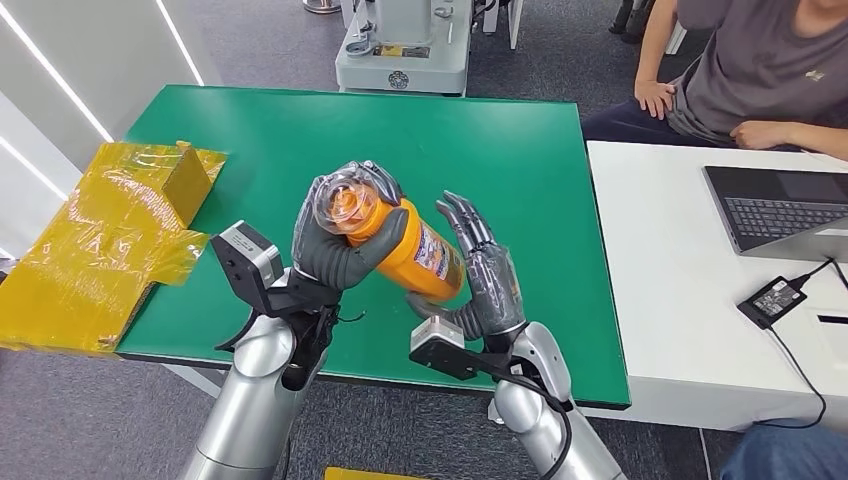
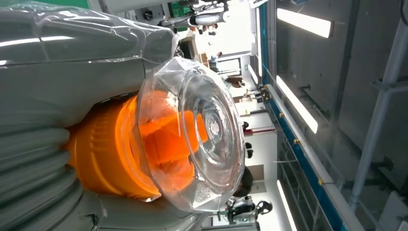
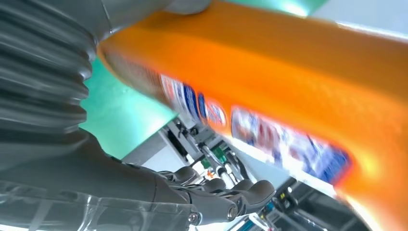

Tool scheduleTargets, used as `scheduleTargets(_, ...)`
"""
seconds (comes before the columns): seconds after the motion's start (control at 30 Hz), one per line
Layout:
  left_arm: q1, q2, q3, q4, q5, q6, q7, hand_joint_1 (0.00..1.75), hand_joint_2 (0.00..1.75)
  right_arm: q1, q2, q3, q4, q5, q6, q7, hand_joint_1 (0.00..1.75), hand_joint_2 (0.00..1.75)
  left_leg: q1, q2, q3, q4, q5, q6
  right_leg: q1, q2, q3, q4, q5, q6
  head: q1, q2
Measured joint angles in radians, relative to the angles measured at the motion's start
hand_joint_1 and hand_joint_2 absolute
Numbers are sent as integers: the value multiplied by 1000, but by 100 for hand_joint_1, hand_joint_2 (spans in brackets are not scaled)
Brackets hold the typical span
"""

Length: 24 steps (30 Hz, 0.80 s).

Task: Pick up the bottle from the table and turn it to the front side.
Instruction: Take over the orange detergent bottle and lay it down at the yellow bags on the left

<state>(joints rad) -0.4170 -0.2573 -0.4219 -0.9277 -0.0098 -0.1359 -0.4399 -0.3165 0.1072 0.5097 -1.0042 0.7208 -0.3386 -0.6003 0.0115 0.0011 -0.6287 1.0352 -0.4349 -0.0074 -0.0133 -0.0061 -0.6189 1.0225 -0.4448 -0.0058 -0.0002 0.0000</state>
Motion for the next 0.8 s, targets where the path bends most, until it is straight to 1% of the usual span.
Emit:
scheduleTargets(0.17,2,0,0,0,14,20,-1,175,175,37,0,0,-83,-107,-79,-24,0,175,0,0,0,0,0,0,0,0,0,0,0,0,0,0)
scheduleTargets(0.27,11,1,0,0,23,36,0,175,175,55,0,3,-141,-184,-144,-59,0,175,0,0,0,0,0,0,0,0,0,0,0,0,0,0)
scheduleTargets(0.33,19,2,0,0,29,48,0,175,175,71,0,14,-194,-240,-194,-83,0,175,0,0,0,0,0,0,0,0,0,0,0,0,0,0)
scheduleTargets(0.43,28,4,0,-2,34,62,0,175,175,98,-1,42,-287,-306,-256,-97,0,175,0,0,0,0,0,0,0,0,0,0,0,0,0,0)
scheduleTargets(0.6,41,10,0,-9,38,80,0,175,175,136,-9,77,-415,-360,-287,-99,0,175,0,0,0,-1,0,0,0,0,0,0,-1,0,0,0)
scheduleTargets(0.73,44,16,0,-15,37,105,-1,175,175,149,-17,90,-467,-397,-306,-100,0,175,0,0,0,-1,0,0,0,0,0,0,0,0,0,0)
scheduleTargets(0.8,47,21,0,-26,30,130,-14,175,175,152,-21,94,-480,-422,-315,-100,0,175,0,0,0,-1,0,0,0,0,0,0,0,0,0,0)
